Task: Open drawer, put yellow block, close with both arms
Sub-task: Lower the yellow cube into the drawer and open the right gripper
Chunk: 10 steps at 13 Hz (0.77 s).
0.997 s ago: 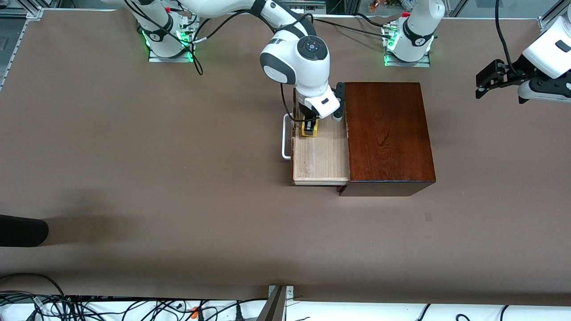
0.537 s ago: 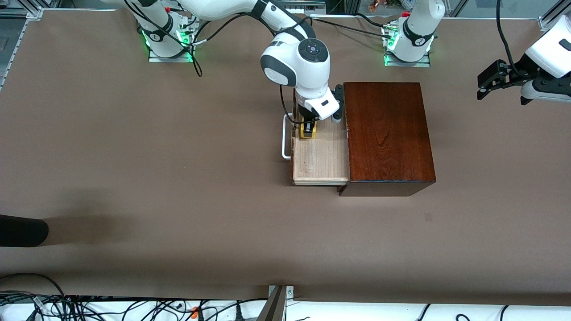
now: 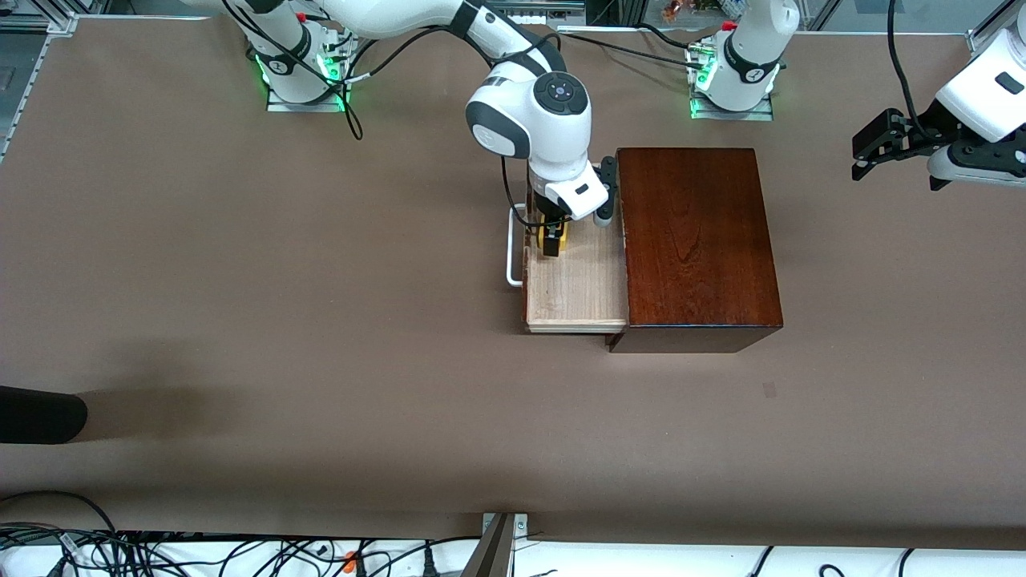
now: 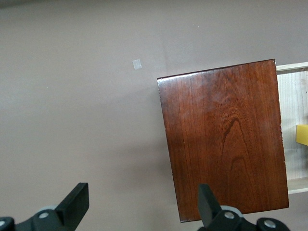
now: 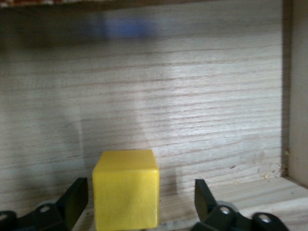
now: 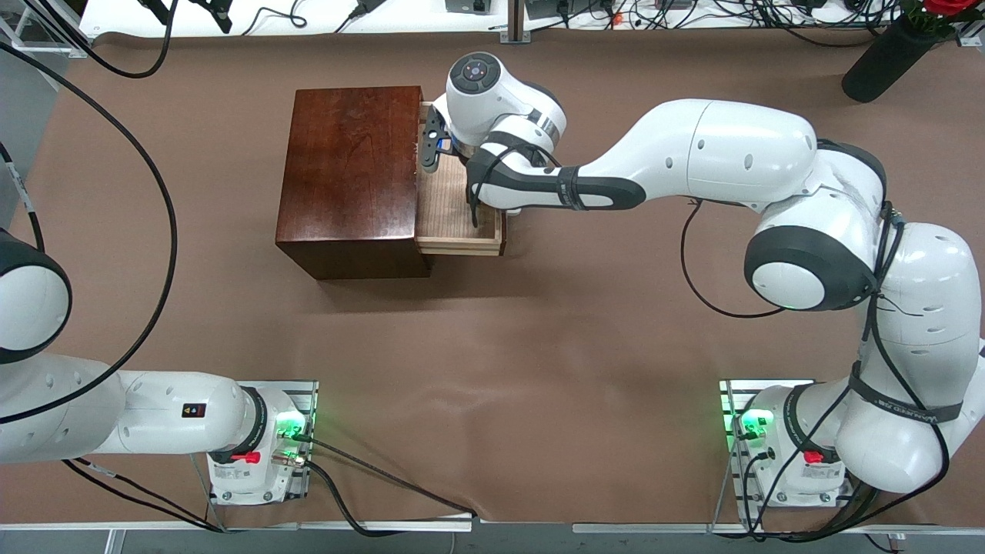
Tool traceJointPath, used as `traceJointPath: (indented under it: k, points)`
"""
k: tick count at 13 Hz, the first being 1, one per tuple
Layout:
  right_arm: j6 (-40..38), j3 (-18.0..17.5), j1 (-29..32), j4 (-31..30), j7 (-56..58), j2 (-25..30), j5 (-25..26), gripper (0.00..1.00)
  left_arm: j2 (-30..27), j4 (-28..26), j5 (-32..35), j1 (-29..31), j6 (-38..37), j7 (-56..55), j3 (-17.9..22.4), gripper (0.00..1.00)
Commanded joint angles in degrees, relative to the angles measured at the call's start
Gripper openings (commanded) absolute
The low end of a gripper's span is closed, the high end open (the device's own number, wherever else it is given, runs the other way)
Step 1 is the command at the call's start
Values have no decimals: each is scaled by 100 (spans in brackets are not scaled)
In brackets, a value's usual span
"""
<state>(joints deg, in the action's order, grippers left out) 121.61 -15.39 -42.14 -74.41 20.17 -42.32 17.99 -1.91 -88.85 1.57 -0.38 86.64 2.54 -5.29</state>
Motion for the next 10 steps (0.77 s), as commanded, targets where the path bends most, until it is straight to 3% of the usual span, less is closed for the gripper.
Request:
traceJointPath:
  k: [1,4,8,10]
  points:
    - [-810,19,74,521,-48,311,-390,100,94,175,28,-50,-60,63,37,100]
    - [-2102,-7,757,1401,5,636,-656,100,120,175,19,-59,-60,80,28,100]
    - [-2561,45,1917,1447,-13,1557,-771,100,173,183,10,-234,-51,80,28,100]
    - [-3298,212,2445,1447,-5,1849,-867,100,269,201,10,-672,-33,89,28,100]
